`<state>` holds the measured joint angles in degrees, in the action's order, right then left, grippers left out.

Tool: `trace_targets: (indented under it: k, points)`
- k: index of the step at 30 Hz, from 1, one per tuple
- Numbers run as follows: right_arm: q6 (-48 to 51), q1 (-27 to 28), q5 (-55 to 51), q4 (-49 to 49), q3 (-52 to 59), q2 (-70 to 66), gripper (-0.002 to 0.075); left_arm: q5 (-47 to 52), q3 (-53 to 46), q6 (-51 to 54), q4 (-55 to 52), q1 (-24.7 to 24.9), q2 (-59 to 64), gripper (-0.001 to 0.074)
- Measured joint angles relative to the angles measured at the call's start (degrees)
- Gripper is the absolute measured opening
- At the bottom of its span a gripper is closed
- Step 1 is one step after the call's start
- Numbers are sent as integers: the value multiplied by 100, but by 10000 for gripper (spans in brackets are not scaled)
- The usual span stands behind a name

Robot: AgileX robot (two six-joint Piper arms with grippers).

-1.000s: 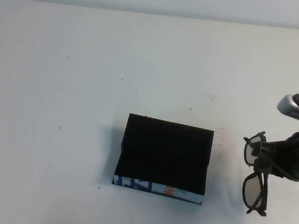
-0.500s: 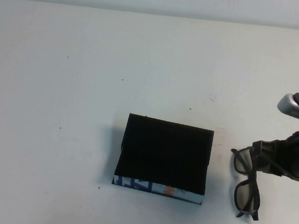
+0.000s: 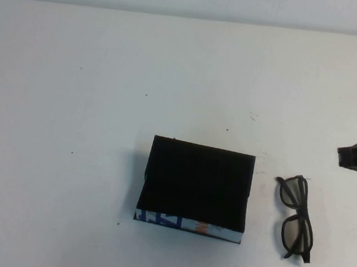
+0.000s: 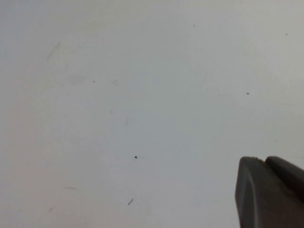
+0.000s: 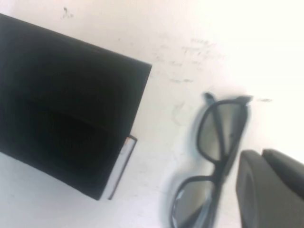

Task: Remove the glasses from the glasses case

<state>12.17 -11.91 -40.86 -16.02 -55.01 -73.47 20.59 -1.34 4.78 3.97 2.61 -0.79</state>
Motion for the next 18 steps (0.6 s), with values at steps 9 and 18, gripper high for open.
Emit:
trace_targets:
  k: [9, 18]
  points:
    - [-691, 34, -176, 1487, 169, 1861, -16, 0, 0, 0, 0, 0, 0, -5]
    - [-803, 44, 527, 1602, 1747, 4168, -16, 0, 0, 0, 0, 0, 0, -5]
